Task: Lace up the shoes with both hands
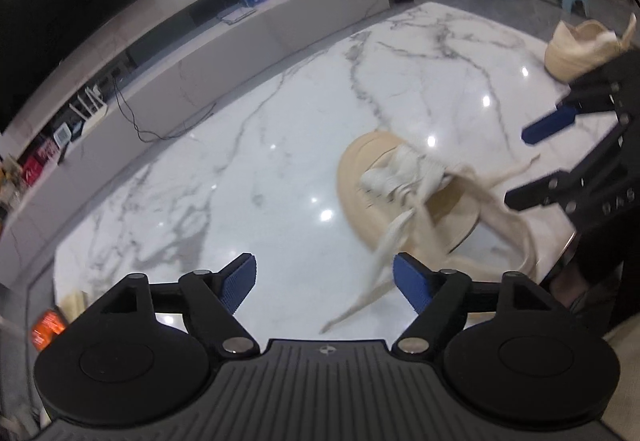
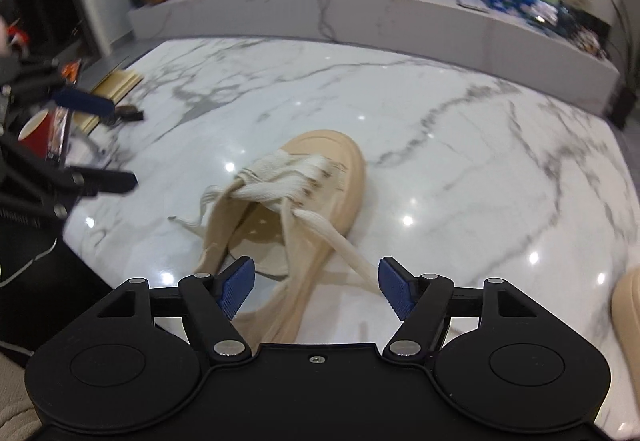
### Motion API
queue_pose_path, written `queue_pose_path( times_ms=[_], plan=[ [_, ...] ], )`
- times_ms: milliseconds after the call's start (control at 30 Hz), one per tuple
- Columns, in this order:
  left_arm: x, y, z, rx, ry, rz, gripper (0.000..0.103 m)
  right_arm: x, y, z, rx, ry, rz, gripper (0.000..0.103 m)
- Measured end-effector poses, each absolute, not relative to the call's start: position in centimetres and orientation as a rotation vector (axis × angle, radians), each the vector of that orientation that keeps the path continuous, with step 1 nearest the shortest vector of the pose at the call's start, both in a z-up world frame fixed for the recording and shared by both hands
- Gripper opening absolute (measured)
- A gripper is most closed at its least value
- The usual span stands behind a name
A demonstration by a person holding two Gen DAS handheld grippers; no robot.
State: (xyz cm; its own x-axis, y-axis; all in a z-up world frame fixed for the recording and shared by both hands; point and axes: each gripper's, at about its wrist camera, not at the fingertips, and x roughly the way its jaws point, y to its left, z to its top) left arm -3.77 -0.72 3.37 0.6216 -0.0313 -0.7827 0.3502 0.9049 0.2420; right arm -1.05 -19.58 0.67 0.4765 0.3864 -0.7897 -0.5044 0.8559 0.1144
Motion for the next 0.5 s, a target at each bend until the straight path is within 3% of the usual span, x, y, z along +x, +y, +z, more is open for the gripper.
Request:
queue_pose_path(
  times_ms=[100,133,500],
  plan=[
    [-3.6,-0.6,2.8,0.307,0.891,-0.189,0.079,-1.4,-20.3,0.3,-0.117,0.92,0.496,0.091],
    [-3.6,-0.4,2.6,0.276,0.897,-0.175,0.079,-1.5,-20.6,0.2,-0.105,0.916,0.475,0.093],
    [-4.4,0.0,1.6,0.122,0.914,0.032,0.079,-2.7,-20.7,0.1,-0.039,0.883,0.371,0.093]
  ],
)
